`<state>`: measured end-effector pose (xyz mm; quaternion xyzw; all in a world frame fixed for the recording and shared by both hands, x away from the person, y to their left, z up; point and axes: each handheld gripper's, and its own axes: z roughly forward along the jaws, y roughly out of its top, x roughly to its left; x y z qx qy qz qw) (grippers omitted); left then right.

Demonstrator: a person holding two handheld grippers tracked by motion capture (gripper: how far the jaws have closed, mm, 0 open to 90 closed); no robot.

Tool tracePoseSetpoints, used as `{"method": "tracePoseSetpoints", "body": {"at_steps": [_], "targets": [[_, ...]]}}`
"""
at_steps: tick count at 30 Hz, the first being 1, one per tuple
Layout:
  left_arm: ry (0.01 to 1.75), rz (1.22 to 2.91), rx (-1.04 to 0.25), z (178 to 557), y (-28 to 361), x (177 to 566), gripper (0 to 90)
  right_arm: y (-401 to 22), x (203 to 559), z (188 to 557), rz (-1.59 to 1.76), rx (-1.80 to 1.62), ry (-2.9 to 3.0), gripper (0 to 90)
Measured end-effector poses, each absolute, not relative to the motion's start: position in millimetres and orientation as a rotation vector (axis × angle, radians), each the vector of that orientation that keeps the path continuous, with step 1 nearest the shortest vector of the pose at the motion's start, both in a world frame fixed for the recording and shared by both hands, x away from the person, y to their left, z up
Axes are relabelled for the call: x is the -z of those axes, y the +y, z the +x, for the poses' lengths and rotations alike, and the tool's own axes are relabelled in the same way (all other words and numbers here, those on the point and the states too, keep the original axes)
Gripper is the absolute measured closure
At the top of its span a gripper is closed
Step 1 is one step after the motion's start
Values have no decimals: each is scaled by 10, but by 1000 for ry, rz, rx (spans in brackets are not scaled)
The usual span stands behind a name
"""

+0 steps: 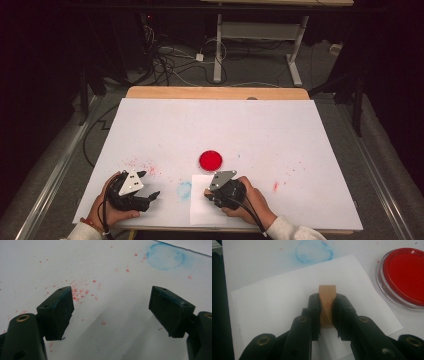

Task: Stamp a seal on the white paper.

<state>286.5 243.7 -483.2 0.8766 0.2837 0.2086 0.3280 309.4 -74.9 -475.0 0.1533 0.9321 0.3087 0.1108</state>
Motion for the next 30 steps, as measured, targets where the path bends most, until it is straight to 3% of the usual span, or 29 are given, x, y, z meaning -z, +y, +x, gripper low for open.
{"method": "tracePoseSetpoints", "body": {"at_steps": [12,30], "targets": [[743,2295,-542,2876,2431,4832,195,-749,4709,3120,477,-923,2742,759],[754,2284,-543,2878,2462,4834,195,-896,4341,3098,475,-1050,2664,758]]}}
